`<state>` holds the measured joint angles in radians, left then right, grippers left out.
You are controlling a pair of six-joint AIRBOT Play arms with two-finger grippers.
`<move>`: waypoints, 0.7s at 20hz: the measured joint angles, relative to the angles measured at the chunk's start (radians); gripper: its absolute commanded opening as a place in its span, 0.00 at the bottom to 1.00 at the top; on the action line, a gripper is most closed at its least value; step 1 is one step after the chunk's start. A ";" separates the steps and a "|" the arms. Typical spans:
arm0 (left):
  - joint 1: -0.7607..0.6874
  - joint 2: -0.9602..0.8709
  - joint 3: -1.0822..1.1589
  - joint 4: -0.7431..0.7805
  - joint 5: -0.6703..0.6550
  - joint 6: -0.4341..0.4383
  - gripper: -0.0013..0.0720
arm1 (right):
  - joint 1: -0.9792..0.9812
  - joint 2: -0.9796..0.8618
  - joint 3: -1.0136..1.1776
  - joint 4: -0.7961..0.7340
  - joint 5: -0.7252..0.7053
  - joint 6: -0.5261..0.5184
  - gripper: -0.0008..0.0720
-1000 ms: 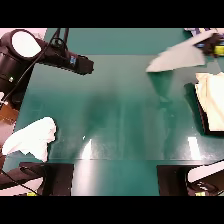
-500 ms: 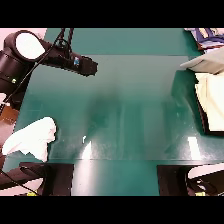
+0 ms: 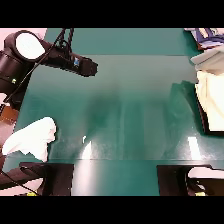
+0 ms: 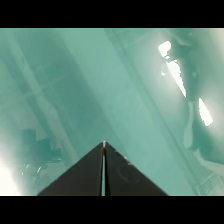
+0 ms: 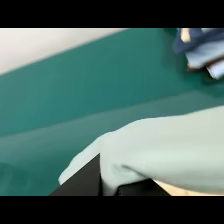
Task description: Fold the shirts.
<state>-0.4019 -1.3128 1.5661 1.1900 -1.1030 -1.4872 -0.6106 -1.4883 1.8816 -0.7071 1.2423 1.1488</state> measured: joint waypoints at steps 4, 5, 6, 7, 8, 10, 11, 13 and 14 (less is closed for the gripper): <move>0.000 0.000 0.000 0.000 -0.016 0.000 0.05 | -0.082 0.112 -0.164 -0.101 0.098 -0.006 0.04; 0.000 0.000 0.000 0.000 -0.021 0.001 0.05 | -0.102 0.143 -0.214 -0.131 0.119 -0.007 0.04; 0.000 0.000 0.000 0.000 -0.027 0.001 0.05 | -0.122 0.172 -0.263 -0.159 0.140 -0.008 0.04; 0.000 0.000 0.000 0.000 -0.032 0.001 0.05 | -0.147 0.206 -0.317 -0.195 0.147 -0.008 0.04; 0.000 0.000 0.000 0.000 -0.036 0.002 0.05 | -0.169 0.238 -0.367 -0.222 0.156 -0.008 0.04; 0.000 0.000 0.000 0.000 -0.043 0.003 0.05 | -0.215 0.304 -0.467 -0.270 0.168 -0.008 0.04; 0.000 0.000 0.000 0.000 -0.044 0.003 0.05 | -0.242 0.336 -0.515 -0.293 0.168 -0.008 0.04; 0.000 0.000 0.000 0.000 -0.047 0.003 0.05 | -0.291 0.391 -0.599 -0.315 0.168 -0.008 0.25; 0.000 0.000 0.000 0.000 -0.049 0.003 0.05 | -0.314 0.414 -0.637 -0.325 0.168 -0.008 0.56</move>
<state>-0.4019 -1.3128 1.5661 1.1904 -1.1522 -1.4841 -0.9249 -1.0740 1.2442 -1.0325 1.4101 1.1412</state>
